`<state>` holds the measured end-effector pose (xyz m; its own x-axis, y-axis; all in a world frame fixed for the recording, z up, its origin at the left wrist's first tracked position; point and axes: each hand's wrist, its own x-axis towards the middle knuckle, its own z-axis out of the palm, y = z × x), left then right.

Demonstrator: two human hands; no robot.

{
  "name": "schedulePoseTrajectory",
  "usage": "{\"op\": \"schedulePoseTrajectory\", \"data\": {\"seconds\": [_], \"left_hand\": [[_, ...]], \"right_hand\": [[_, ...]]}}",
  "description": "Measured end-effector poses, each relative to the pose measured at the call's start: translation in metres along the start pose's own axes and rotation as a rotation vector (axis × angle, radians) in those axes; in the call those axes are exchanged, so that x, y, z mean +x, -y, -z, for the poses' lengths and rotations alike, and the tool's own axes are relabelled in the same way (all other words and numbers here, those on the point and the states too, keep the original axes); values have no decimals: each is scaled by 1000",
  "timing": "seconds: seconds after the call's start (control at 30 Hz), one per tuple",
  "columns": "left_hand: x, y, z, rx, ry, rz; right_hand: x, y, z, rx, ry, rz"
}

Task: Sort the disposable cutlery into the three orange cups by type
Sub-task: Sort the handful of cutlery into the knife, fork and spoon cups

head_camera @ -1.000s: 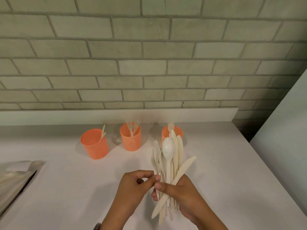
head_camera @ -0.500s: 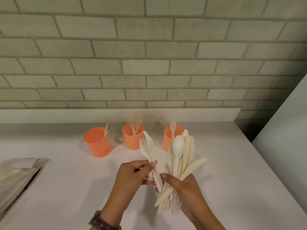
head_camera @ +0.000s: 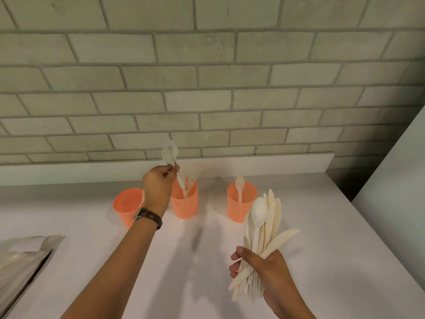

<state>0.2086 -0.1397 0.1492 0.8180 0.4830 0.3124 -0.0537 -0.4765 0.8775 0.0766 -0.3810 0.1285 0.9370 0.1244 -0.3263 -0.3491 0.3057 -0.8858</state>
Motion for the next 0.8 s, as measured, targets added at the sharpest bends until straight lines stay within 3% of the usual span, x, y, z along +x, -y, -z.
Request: {"op": "schedulePoseTrajectory", "data": {"seconds": [0.17, 0.27, 0.37, 0.67, 0.8], "left_hand": [[3, 44, -25, 194, 188, 115], [-9, 43, -21, 173, 143, 164], [-42, 22, -9, 69, 113, 137], [-163, -32, 16, -309, 341, 340], [-185, -46, 19, -252, 354, 255]], "right_hand": [[7, 0, -3, -20, 9, -12], [8, 2, -3, -51, 16, 3], [9, 5, -3, -70, 28, 17], [1, 2, -11, -231, 25, 97], [-5, -3, -19, -338, 7, 118]]}}
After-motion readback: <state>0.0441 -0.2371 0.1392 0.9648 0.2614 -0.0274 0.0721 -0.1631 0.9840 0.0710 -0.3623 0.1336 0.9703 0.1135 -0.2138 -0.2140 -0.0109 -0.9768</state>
